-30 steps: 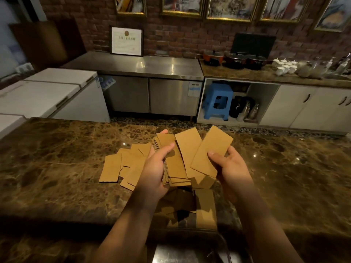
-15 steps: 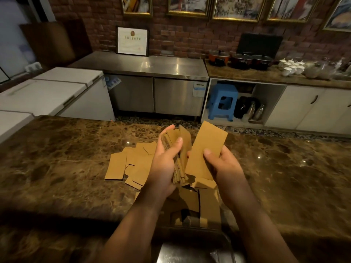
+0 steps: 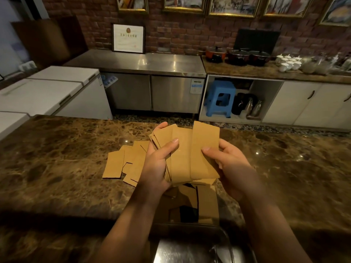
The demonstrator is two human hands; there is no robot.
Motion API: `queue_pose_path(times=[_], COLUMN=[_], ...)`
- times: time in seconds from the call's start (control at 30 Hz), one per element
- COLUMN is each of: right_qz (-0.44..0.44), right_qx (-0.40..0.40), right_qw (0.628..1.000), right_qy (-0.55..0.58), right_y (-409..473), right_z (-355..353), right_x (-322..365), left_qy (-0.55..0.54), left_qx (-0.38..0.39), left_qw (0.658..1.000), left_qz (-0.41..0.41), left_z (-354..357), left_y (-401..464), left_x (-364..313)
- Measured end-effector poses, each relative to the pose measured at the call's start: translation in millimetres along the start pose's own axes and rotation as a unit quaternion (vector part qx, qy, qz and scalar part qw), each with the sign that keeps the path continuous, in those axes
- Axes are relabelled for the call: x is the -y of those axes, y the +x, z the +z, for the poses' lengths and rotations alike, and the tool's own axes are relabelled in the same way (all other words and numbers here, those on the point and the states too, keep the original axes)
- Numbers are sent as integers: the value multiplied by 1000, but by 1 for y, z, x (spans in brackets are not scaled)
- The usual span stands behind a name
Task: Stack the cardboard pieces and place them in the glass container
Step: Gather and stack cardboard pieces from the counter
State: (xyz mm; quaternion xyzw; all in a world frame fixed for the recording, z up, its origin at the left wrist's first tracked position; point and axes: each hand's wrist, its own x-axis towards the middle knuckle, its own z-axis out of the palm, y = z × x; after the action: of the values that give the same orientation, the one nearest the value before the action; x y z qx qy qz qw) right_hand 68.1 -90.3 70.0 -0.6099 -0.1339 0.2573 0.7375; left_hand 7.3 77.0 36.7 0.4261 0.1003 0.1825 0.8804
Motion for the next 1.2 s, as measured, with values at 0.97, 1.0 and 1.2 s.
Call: queue_pose_path(times=[0.97, 1.0, 1.2], right_qz=[15, -6, 21], right_qx=[-75, -62, 171], right_qw=[996, 998, 959], right_qy=[36, 15, -223], right_y=[15, 17, 26], right_z=[-6, -12, -22], right_x=[0, 5, 35], left_qy=[-3, -11, 120], left_qx=[-85, -71, 23], left_qw=[996, 997, 946], left_qz=[21, -26, -301], left_z=[5, 4, 4], left_y=[-3, -1, 1], left_x=[-6, -9, -15])
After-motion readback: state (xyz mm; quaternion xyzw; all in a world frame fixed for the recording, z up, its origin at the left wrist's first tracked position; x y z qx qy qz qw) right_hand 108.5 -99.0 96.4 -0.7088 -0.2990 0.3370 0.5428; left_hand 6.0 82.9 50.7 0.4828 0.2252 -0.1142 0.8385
